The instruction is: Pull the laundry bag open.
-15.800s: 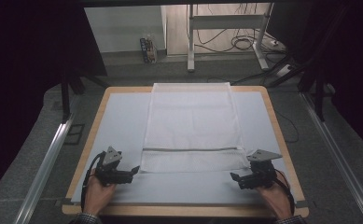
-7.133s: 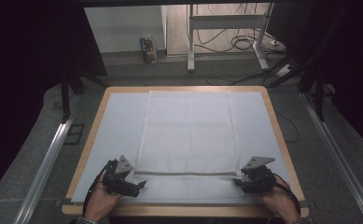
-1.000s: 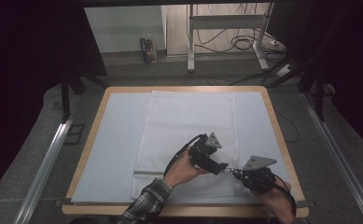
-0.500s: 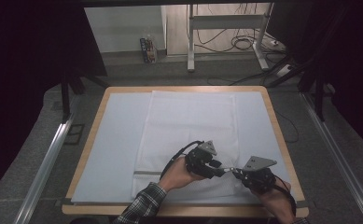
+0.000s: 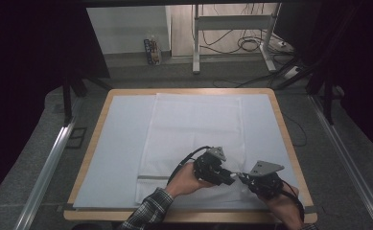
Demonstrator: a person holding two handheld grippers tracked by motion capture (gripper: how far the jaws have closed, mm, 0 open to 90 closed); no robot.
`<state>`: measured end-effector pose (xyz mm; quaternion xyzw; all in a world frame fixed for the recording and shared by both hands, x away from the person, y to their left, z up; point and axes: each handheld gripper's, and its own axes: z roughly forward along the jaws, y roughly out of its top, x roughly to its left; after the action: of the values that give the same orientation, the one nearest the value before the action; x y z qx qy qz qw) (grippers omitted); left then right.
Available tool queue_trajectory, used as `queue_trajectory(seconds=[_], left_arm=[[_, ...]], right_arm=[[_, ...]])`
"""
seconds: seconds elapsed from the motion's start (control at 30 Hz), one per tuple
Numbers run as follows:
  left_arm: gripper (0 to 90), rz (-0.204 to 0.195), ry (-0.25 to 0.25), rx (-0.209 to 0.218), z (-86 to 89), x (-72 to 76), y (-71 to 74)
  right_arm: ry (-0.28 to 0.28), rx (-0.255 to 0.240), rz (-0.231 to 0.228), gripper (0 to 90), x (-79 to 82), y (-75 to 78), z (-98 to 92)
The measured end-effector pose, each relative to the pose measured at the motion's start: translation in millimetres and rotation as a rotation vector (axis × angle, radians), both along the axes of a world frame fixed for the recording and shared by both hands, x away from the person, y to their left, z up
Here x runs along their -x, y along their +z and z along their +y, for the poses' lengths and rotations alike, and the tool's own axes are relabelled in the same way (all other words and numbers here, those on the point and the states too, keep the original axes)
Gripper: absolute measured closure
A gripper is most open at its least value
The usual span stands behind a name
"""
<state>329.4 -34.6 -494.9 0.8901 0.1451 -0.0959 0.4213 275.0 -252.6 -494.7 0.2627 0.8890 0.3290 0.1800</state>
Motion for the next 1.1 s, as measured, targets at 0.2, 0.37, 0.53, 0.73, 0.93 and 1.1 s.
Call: queue_trajectory(seconds=[0.2,0.37,0.53,0.73,0.93,1.1], left_arm=[[68.4,0.014,0.0,-0.01,-8.5,-0.1,2.0],[71.5,0.024,0.008,-0.023,-11.3,-2.0,3.4],[72.6,0.048,0.017,-0.031,-10.5,-4.9,3.8],[78.4,0.066,0.034,-0.035,-9.4,-7.0,3.2],[81.8,0.077,0.039,-0.041,-9.0,-8.8,2.4],[83.3,0.073,0.041,-0.048,-9.3,-8.1,2.4]], right_arm=[[0.009,0.0,-0.013,82.0,1.4,0.7,1.0],[0.009,0.011,-0.019,82.0,1.8,0.6,1.0],[0.016,0.027,-0.032,82.1,3.0,0.7,2.8],[0.017,0.028,-0.034,82.0,3.3,0.8,2.9],[0.019,0.029,-0.036,82.1,3.3,0.7,3.2],[0.019,0.028,-0.035,82.0,3.3,0.7,3.0]])
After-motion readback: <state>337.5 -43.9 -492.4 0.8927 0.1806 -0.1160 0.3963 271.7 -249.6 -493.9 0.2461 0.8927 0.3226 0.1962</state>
